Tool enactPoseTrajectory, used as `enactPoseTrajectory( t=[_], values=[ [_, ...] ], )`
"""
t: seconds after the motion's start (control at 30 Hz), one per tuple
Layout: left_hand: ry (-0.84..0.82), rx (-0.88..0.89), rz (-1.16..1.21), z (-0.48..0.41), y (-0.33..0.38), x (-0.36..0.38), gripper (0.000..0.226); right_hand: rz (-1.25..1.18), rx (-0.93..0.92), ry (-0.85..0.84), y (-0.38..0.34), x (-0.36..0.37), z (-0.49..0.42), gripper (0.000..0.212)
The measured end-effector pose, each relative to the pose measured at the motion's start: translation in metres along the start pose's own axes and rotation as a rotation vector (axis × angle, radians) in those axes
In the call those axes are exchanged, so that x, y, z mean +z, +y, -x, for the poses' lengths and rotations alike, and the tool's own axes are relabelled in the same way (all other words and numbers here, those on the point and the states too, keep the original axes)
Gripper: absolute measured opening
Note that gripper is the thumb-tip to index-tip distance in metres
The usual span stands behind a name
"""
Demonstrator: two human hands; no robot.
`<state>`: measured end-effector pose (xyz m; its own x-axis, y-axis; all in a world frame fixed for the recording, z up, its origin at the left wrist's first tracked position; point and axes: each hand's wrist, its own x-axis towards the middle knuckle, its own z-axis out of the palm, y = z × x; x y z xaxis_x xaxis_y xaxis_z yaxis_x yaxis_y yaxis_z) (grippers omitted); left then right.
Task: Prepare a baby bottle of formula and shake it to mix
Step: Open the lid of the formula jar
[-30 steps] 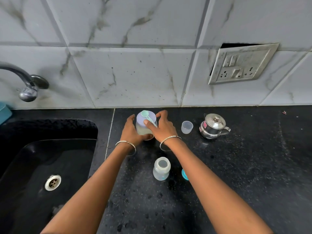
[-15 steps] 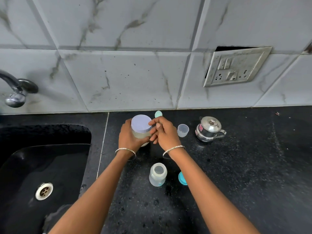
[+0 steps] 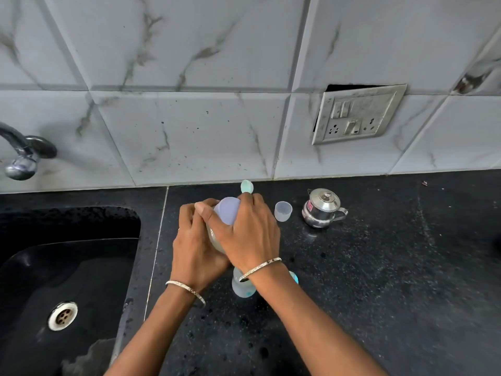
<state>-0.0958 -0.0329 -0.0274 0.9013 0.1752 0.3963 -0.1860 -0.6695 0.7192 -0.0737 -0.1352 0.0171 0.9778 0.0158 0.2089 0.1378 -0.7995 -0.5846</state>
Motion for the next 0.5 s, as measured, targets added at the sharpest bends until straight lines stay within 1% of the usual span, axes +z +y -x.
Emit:
enactPoseTrajectory(
  t=[0.1,0.17,0.27,0.37,0.43,0.5],
  values=[
    [-0.079,0.037,0.017,0.004,0.005,-0.012,0.080,0.003,-0.088,0.102,0.002,-0.001,0.004,0.079],
    [-0.110,-0.005,0.058,0.006,0.012,-0.020,0.082,-0.019,-0.123,0.144,0.005,-0.002,0.006,0.069],
    [-0.114,-0.049,0.056,0.011,0.023,-0.027,0.083,-0.041,-0.155,0.194,0.006,-0.006,0.013,0.064],
    [-0.164,-0.056,0.054,0.011,0.026,-0.031,0.084,-0.063,-0.192,0.246,0.009,-0.011,0.017,0.059],
    [-0.243,-0.068,0.096,0.011,0.026,-0.035,0.079,-0.075,-0.289,0.215,0.013,-0.017,0.018,0.054],
    [-0.333,-0.049,0.160,0.012,0.023,-0.039,0.071,-0.077,-0.450,0.121,0.019,-0.025,0.019,0.052]
  ],
)
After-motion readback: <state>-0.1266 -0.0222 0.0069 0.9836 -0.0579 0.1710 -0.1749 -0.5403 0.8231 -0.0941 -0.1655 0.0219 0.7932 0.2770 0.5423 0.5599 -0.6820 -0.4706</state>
